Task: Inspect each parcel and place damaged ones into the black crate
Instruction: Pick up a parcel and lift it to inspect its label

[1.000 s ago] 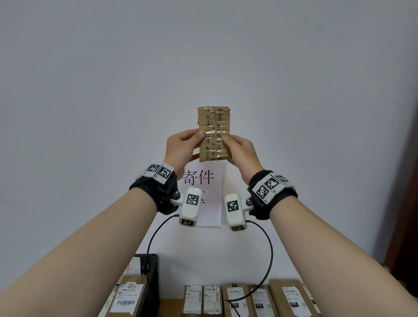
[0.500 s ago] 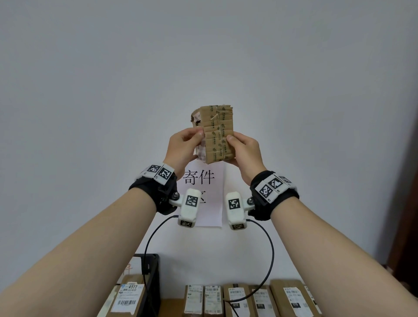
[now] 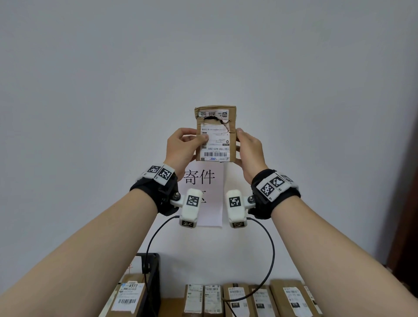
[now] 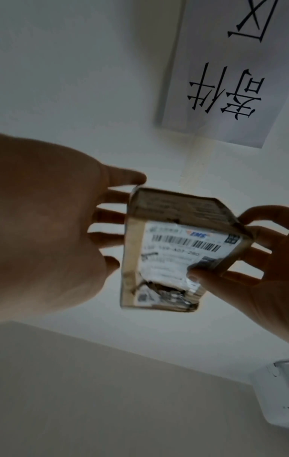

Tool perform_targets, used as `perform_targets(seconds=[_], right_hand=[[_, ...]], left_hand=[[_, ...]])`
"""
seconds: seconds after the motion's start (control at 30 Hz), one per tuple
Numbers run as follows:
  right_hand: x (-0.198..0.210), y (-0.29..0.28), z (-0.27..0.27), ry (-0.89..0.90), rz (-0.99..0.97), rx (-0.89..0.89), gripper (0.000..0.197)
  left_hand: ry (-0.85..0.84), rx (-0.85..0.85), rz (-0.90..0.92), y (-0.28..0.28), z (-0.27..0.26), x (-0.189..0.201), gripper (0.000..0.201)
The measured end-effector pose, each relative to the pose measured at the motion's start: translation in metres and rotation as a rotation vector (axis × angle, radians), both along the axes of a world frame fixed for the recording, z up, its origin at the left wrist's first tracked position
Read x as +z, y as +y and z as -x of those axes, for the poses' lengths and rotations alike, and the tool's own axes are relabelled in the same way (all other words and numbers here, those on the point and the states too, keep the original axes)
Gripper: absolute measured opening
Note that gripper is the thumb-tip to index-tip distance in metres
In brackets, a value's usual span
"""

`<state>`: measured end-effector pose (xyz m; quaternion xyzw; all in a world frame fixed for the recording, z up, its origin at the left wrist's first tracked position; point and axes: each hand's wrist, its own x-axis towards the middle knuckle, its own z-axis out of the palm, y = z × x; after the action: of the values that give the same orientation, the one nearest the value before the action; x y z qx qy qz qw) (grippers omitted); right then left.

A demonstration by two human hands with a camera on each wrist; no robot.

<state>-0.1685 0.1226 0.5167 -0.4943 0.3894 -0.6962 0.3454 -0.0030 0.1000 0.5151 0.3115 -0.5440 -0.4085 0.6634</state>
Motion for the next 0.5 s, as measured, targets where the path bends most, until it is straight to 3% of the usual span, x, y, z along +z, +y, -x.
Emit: perform_targets(seconds=[0.1,0.27,0.5], right_hand=[[-0.0003,0.0028,0.002,0.022,-0.02,0.053,0.036],[-0.0059,0.001,-0.0005,0.042,0.009,0.085,0.022],[-0.007,0.0,-0.0014,0.061,0.002,0.077,0.028]], left_hand=[[-0.013,0.011,0.012,0.0,0.0008,-0.0003,0.019],[-0.039,-0.023,-0.005,0.0013,0.0023,-0.0019,0.029],[-0.011,-0.046,-0.029,0.0027,0.0002,-0.0034,0.032]])
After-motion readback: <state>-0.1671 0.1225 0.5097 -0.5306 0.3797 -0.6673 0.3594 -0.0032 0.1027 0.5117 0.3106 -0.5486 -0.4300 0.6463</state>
